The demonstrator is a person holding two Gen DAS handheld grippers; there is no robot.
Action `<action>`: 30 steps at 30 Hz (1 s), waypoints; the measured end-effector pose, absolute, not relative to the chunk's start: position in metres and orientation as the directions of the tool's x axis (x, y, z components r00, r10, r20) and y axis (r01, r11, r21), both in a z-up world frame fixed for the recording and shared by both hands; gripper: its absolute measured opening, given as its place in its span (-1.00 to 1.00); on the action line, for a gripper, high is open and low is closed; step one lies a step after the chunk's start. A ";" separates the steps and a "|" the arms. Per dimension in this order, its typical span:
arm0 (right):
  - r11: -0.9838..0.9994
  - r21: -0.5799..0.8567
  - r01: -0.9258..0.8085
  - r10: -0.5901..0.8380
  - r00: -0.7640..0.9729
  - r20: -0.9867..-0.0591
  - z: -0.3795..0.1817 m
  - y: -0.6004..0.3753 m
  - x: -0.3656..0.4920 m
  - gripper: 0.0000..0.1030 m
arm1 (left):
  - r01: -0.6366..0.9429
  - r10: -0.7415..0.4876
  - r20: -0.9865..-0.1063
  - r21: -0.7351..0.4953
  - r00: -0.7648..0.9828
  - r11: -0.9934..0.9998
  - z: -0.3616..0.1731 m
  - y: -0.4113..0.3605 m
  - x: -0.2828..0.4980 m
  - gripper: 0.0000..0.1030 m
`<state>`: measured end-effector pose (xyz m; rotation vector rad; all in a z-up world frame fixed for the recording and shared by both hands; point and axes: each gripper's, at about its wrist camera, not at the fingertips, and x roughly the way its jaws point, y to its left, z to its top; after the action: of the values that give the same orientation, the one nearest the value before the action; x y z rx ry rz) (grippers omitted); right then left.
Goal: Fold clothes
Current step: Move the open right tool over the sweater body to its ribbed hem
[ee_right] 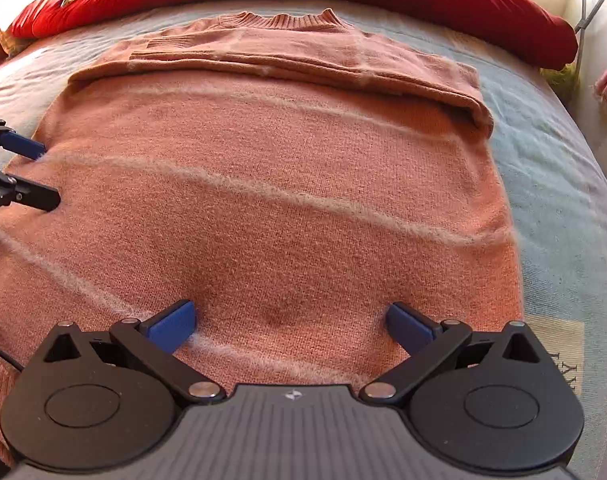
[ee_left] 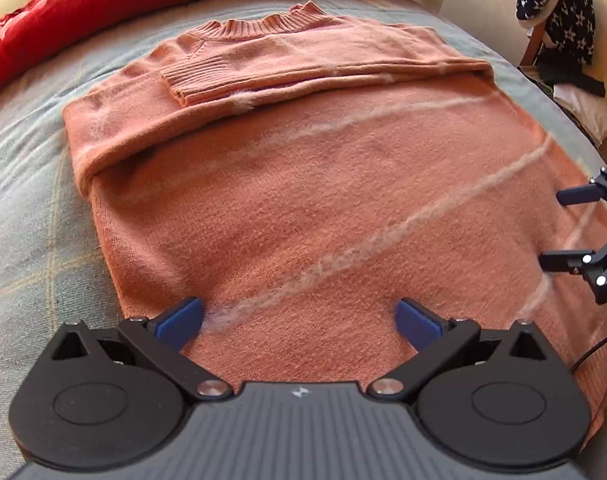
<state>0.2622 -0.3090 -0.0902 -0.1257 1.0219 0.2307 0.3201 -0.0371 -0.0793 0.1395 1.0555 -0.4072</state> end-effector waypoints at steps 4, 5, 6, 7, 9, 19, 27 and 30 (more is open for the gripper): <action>0.967 0.007 -0.255 0.143 0.517 -0.844 -0.093 -0.310 0.259 1.00 | 0.376 -0.256 -0.863 -0.085 0.435 0.923 -0.079 -0.036 0.319 0.99; 0.966 0.005 -0.258 0.143 0.520 -0.842 -0.093 -0.310 0.258 1.00 | 0.371 -0.251 -0.861 -0.079 0.442 0.925 -0.079 -0.037 0.318 0.99; 0.965 0.007 -0.261 0.148 0.525 -0.838 -0.094 -0.311 0.257 1.00 | 0.367 -0.244 -0.858 -0.071 0.452 0.928 -0.080 -0.038 0.316 0.99; 0.965 0.009 -0.264 0.153 0.529 -0.834 -0.094 -0.312 0.256 1.00 | 0.360 -0.237 -0.854 -0.063 0.463 0.931 -0.080 -0.039 0.314 0.99; 0.962 0.011 -0.273 0.163 0.541 -0.825 -0.095 -0.313 0.253 1.00 | 0.349 -0.228 -0.843 -0.052 0.487 0.936 -0.082 -0.041 0.312 0.99; 0.959 0.008 -0.284 0.181 0.588 -0.789 -0.099 -0.315 0.248 1.00 | 0.358 -0.247 -0.823 -0.058 0.511 0.932 -0.084 -0.037 0.311 1.00; 0.962 0.001 -0.274 0.163 0.570 -0.805 -0.098 -0.312 0.251 1.00 | 0.369 -0.254 -0.812 -0.051 0.526 0.928 -0.085 -0.038 0.308 1.00; 0.961 0.000 -0.277 0.164 0.569 -0.806 -0.098 -0.313 0.252 1.00 | 0.372 -0.261 -0.796 -0.049 0.546 0.927 -0.086 -0.037 0.305 1.00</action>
<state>0.2516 -0.3125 -0.0980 -0.1318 0.9304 0.2594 0.3047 -0.0367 -0.0861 0.1314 0.9203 -0.3770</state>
